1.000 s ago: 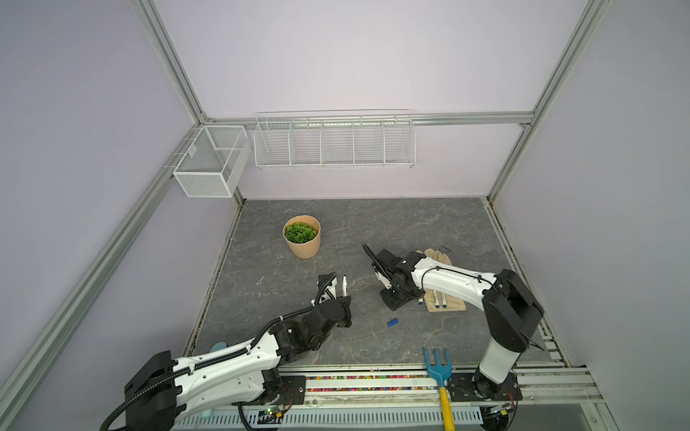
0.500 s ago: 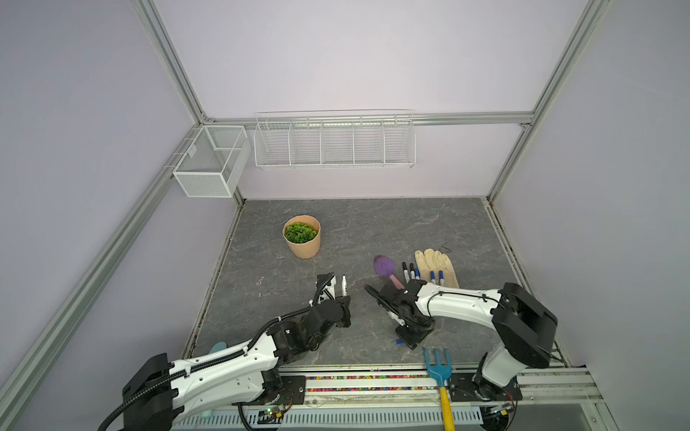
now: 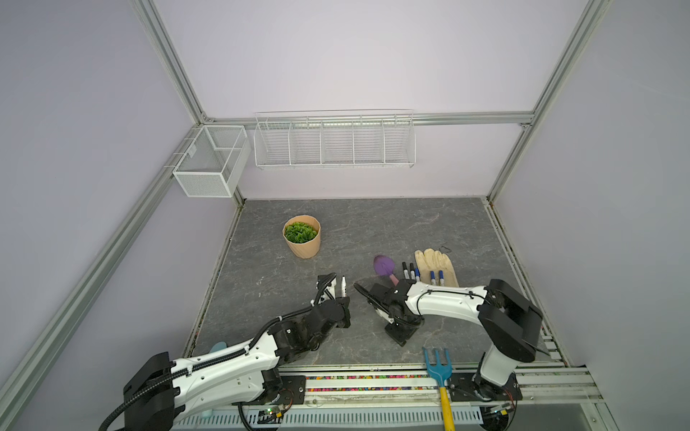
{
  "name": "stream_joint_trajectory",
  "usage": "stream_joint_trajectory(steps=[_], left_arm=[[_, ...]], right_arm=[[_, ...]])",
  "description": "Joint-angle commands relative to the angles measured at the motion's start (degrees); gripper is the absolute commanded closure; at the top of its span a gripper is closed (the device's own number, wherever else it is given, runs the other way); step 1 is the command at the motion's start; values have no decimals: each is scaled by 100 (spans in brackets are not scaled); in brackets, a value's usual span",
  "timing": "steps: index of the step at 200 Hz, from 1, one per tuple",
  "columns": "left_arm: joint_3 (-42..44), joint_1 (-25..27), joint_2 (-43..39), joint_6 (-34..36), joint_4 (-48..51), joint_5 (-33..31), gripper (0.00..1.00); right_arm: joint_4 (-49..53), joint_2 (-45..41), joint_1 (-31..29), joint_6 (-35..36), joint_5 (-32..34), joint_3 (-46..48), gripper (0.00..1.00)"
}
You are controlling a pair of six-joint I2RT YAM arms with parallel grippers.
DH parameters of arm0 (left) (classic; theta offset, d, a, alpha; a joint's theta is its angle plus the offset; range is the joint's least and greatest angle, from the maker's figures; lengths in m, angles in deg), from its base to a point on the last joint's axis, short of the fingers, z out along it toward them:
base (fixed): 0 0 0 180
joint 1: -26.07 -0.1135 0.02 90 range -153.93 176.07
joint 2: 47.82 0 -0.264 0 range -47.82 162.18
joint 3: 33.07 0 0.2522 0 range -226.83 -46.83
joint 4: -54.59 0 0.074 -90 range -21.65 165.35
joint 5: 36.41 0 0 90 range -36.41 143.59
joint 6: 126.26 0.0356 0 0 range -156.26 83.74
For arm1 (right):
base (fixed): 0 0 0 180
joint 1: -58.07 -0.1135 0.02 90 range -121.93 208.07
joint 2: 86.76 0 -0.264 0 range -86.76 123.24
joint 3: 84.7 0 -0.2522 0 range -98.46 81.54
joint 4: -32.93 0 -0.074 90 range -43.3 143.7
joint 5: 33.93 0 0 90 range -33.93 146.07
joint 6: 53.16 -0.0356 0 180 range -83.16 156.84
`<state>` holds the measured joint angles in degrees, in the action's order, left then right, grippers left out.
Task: Insert the pens into the pen caps
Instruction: 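Lower the right gripper onto the blue cap and grasp it, then lift the blue cap with the right gripper above the left gripper's marker tip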
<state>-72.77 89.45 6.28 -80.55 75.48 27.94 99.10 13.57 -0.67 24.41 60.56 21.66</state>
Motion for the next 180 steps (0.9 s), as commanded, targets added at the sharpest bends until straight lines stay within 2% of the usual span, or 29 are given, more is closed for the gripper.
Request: stream_joint_trajectory(steps=[1,17,44,74,104,135,157,180], left_arm=[[-182,-9,96,30,-177,-60,100],[-229,-9,133,47,-175,-46,100],[-296,-14,131,84,-80,-68,100],[-297,-9,56,126,-2,-56,100],[-283,-10,20,175,7,-25,100],[-324,-2,158,310,-131,201,100],[-432,88,412,500,-283,404,100],[-550,282,715,859,-570,596,100]], right_arm=[[-330,156,-68,243,302,-96,46],[-412,259,-66,251,394,-187,49],[-402,356,-49,258,323,-227,60],[-498,320,43,294,17,-112,70],[-602,198,335,271,-507,-69,85],[-793,-509,808,228,-967,-199,93],[-1179,-1202,1097,54,-1186,-338,93],[-2035,-1992,1334,-231,-1501,-315,93]])
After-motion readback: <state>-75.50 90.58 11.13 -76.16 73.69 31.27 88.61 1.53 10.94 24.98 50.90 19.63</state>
